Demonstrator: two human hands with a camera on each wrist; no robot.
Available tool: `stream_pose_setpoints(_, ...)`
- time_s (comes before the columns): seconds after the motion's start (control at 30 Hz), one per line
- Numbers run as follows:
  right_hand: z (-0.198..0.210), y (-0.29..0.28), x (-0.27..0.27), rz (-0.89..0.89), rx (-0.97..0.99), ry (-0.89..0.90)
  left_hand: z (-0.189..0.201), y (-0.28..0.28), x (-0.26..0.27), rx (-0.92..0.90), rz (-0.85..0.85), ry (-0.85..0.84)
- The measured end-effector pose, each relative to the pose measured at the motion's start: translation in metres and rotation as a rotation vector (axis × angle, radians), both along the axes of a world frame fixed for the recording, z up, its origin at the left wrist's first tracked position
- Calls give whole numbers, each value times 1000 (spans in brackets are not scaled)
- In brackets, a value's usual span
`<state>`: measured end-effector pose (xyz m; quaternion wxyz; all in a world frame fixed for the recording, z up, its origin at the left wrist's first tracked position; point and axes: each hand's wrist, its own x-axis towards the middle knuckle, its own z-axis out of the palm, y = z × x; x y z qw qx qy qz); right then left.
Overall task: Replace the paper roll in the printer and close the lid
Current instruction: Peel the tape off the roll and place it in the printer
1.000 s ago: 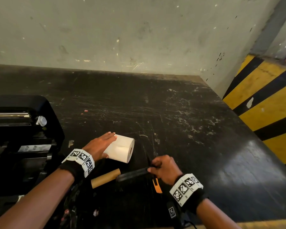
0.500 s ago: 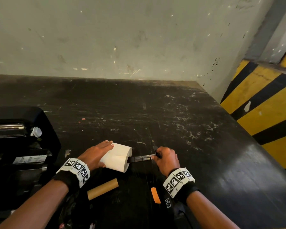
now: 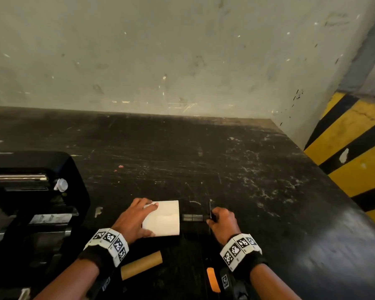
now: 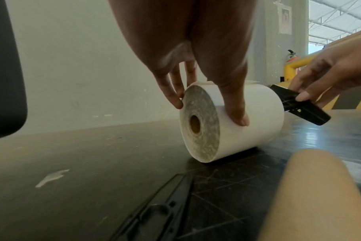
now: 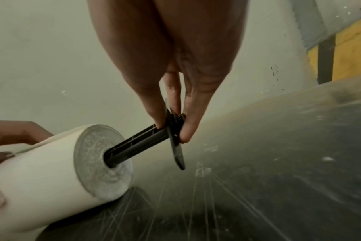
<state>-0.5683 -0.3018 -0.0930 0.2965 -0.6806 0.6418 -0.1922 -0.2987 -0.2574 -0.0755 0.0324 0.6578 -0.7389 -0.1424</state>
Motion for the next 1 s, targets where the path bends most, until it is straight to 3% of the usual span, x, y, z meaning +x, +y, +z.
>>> stream_pose_setpoints(0.27,-10,-10,38,210,64,-144,-6,-4,5,34,29,18)
stream_pose_setpoints(0.5,-18,-11,62,296,99,-253,-14,4,8,196,162,334)
stream_pose_setpoints(1.0,-15,2,60,434,108,-264,-22,23,9,162,173,290)
